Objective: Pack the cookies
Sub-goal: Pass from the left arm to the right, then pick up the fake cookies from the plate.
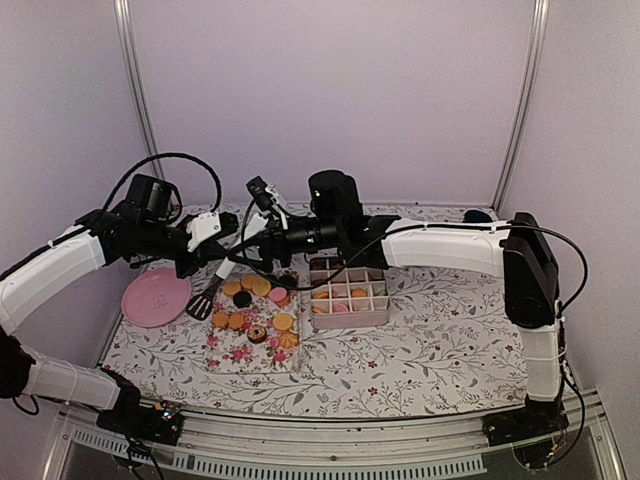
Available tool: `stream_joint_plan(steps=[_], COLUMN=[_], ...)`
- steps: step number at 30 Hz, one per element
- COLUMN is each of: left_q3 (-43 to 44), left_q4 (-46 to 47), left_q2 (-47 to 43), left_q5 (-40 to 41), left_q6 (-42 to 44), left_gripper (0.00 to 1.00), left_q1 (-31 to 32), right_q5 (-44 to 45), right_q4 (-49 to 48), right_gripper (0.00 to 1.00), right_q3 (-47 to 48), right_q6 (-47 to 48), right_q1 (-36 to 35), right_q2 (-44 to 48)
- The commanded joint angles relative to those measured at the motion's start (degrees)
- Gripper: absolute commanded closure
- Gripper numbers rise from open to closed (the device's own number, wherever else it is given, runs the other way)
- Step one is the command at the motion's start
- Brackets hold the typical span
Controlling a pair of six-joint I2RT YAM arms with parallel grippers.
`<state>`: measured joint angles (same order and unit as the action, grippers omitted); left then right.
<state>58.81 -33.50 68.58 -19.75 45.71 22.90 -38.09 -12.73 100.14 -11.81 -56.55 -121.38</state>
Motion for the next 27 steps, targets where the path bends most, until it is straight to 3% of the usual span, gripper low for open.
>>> stream_joint_plan(steps=[1, 11, 17, 22, 27], left_q3=[1.14, 1.9, 2.62, 2.51, 2.26], left_q4=[1.5, 1.95, 1.31, 0.8, 0.7], left_q2=[-0.2, 0.6, 0.83, -0.24, -1.01], left_q5=[0.59, 1.35, 4.34, 5.51, 2.77], left_q6=[0.56, 0.36, -0.13, 0.08, -0.99], left_gripper=[1.0, 1.0, 0.67, 0.51, 0.44], left_q1=[0.92, 1.02, 0.97, -1.03, -8.28], right_q5=[-2.95, -0.58, 7.78, 16.7, 26.77], right_q4=[-0.76, 1.54, 2.01, 2.45, 2.71], right_gripper=[0.25, 0.41, 0.43, 0.44, 0.47], right_q3=[1.82, 1.78, -2.27, -7.09, -11.27], right_q6=[0.01, 1.11, 4.43, 7.86, 10.87], right_q1=[-0.3, -0.27, -0.26, -0.26, -0.42], right_q2=[-0.71, -1.08, 2.78, 6.95, 9.83])
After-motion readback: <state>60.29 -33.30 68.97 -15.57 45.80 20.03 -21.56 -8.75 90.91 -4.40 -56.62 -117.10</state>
